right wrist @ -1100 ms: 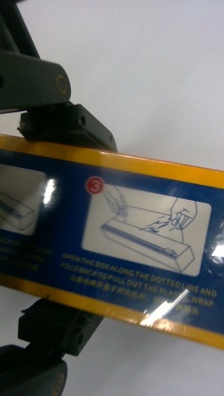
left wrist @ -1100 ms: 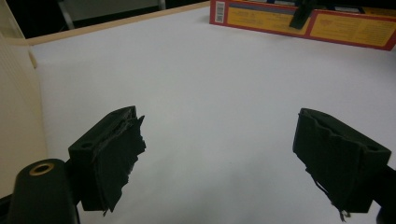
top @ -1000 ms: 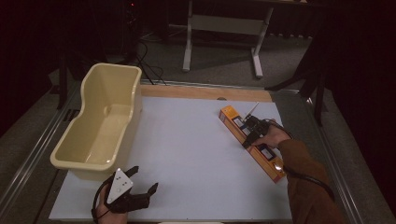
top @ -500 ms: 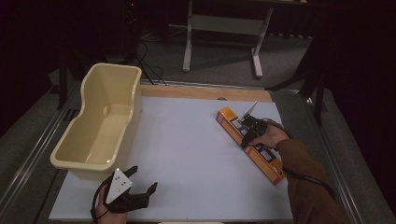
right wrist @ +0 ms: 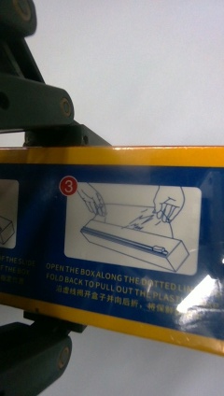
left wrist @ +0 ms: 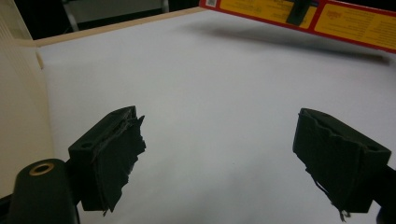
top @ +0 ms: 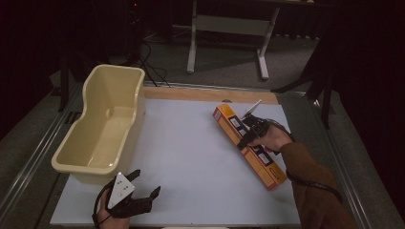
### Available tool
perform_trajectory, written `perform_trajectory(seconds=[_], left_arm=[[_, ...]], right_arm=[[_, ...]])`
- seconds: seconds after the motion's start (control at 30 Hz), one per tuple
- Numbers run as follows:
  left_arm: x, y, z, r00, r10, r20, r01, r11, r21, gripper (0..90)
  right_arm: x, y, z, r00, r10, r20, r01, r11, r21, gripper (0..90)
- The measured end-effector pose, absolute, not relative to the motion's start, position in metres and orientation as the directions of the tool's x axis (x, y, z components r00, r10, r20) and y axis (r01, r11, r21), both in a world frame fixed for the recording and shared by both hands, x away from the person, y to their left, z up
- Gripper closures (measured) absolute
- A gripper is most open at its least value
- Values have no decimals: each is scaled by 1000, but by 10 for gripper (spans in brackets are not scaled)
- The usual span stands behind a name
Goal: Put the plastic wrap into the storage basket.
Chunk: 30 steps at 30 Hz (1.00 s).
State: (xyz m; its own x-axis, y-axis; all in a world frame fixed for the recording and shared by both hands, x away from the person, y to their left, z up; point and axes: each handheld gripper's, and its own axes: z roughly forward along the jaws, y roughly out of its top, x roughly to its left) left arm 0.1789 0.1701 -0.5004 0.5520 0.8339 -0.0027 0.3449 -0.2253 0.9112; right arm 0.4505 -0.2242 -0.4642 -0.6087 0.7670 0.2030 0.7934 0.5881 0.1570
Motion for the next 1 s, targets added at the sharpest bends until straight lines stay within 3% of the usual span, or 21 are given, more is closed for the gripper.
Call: perform_trajectory(seconds=[0.57,1.0], left_arm=[[178,171,-500,551,835,-2,342,-224,913,153],[178,171,-499,552,834,1,339,-226,913,152]], right_arm=[[440,-197,-439,-537,693,482,843,461,278,398],[437,-179,-427,-464,621,632,886,333,323,398]])
